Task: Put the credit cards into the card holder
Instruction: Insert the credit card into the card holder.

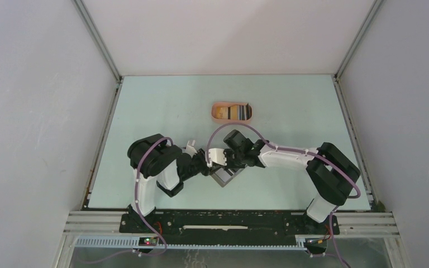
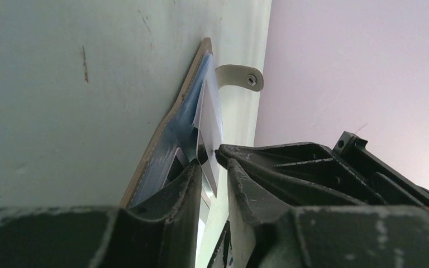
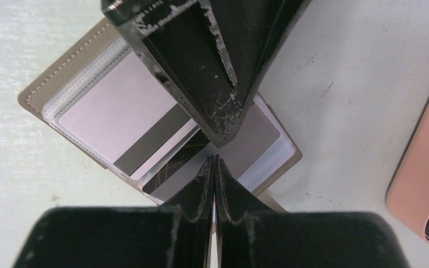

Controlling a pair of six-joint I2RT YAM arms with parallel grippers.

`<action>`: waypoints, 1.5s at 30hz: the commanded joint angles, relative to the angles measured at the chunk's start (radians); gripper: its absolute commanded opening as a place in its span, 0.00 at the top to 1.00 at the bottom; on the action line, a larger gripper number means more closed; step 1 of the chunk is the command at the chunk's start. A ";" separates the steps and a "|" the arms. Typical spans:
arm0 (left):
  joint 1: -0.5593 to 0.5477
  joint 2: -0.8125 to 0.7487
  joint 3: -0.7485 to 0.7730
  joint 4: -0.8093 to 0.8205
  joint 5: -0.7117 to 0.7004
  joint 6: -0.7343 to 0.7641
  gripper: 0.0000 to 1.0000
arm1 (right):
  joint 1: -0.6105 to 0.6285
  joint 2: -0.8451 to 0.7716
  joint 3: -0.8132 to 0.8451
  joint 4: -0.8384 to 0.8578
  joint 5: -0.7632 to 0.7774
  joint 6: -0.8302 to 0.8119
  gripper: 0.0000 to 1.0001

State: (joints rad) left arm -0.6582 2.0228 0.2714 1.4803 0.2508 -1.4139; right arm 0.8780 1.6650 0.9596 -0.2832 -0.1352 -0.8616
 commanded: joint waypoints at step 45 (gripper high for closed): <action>0.015 0.036 0.001 -0.079 0.012 0.066 0.68 | -0.031 0.039 0.104 -0.059 -0.010 0.088 0.89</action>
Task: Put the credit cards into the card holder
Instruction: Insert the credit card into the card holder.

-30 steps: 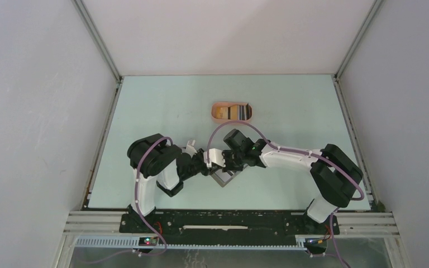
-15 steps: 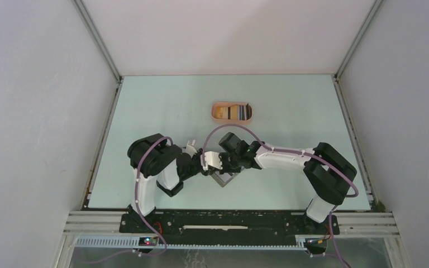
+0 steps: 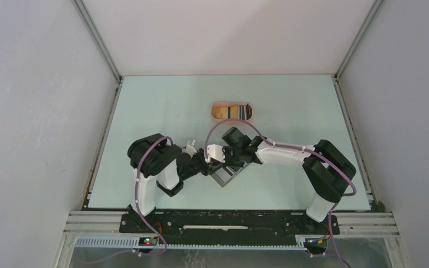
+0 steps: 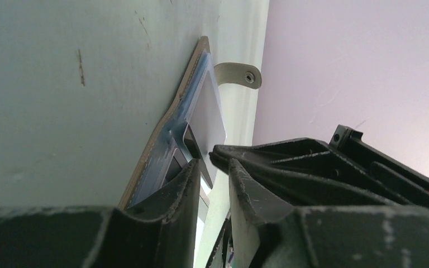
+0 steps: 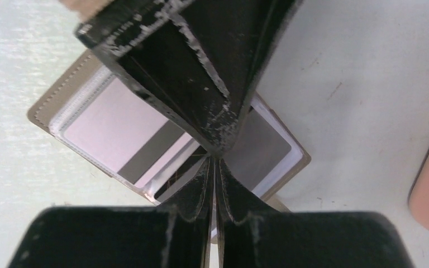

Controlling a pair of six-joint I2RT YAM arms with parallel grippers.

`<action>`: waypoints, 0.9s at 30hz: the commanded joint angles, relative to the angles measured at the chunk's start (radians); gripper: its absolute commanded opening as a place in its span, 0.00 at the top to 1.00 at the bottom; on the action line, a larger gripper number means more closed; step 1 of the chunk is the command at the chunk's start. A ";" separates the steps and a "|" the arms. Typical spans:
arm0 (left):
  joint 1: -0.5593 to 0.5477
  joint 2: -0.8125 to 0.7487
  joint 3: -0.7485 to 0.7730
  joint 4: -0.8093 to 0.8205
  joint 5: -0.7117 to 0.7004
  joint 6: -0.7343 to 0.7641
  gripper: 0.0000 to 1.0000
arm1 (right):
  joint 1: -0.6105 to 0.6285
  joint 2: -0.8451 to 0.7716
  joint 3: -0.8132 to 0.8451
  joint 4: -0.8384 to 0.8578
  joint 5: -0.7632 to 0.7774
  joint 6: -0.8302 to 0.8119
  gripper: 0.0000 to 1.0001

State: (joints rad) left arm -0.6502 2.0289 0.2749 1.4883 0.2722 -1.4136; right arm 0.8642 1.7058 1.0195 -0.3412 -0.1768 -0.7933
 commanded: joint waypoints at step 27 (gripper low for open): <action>0.011 -0.375 -0.086 -0.172 0.007 0.287 0.62 | -0.202 -0.302 0.059 -0.134 -0.333 0.086 0.76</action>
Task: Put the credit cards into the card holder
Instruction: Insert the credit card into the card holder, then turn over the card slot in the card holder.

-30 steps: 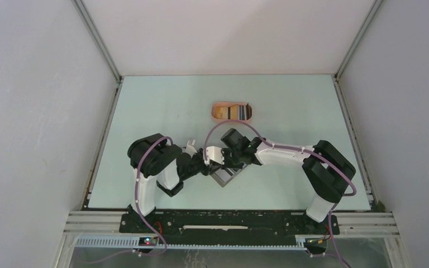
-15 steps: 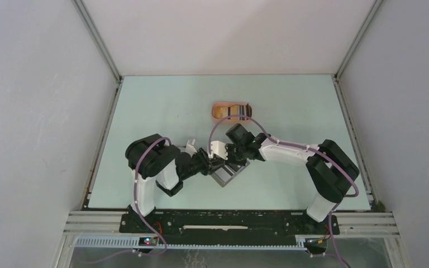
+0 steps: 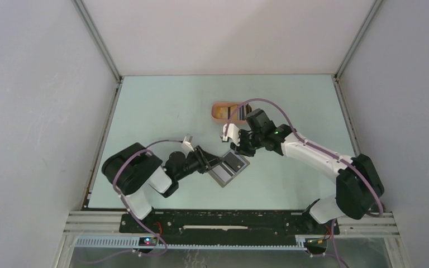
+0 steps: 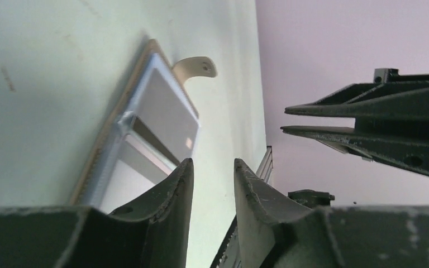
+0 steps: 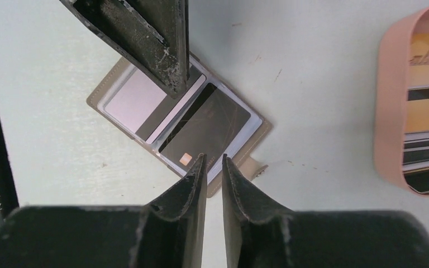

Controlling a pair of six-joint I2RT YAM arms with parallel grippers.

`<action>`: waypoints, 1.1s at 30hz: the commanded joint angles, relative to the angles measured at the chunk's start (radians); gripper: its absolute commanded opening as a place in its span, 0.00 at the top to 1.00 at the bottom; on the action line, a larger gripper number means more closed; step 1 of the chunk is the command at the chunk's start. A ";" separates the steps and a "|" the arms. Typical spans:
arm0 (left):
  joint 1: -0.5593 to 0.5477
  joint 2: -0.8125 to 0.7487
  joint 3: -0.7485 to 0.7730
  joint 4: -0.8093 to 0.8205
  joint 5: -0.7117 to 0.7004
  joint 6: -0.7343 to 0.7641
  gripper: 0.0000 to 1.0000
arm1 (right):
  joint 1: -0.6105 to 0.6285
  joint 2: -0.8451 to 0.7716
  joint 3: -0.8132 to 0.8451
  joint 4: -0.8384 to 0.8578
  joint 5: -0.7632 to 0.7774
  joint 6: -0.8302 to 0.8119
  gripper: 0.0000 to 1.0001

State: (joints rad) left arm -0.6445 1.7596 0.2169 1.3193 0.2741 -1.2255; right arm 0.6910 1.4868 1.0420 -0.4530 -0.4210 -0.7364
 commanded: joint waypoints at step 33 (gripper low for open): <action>-0.065 -1.265 0.099 -1.136 -0.430 0.709 0.00 | -0.158 -0.134 0.083 -0.125 -0.429 0.308 0.04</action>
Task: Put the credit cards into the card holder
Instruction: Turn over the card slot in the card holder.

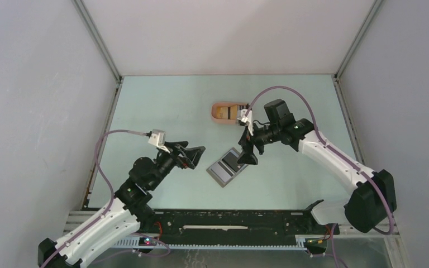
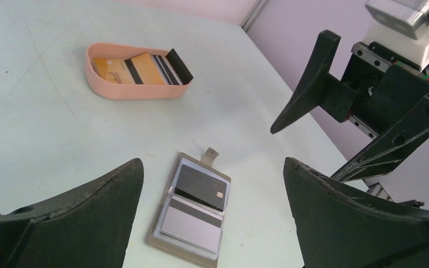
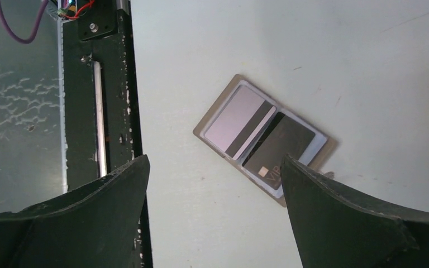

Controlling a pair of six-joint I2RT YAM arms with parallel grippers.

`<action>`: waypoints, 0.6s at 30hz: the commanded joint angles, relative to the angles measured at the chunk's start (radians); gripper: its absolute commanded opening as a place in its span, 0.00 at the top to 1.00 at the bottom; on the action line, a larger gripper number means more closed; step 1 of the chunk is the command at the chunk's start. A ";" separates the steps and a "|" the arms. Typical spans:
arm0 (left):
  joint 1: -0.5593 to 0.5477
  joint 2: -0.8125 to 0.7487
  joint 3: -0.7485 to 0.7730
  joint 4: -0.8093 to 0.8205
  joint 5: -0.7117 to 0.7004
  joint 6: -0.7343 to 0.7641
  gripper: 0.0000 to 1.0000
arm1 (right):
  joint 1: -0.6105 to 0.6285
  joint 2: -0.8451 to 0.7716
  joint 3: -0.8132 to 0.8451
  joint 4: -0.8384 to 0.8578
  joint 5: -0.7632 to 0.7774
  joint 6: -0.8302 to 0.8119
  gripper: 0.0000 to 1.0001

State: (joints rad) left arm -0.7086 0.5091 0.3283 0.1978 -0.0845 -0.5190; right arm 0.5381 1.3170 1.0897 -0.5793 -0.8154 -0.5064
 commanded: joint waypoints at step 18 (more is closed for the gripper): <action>-0.003 0.124 -0.253 0.410 0.111 -0.249 0.05 | -0.047 0.469 0.133 -0.035 0.015 0.306 0.18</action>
State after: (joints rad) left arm -0.7086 0.6003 0.1043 0.4633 -0.0219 -0.7021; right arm 0.4988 1.7351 1.1687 -0.5789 -0.8124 -0.2565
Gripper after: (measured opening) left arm 0.961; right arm 0.838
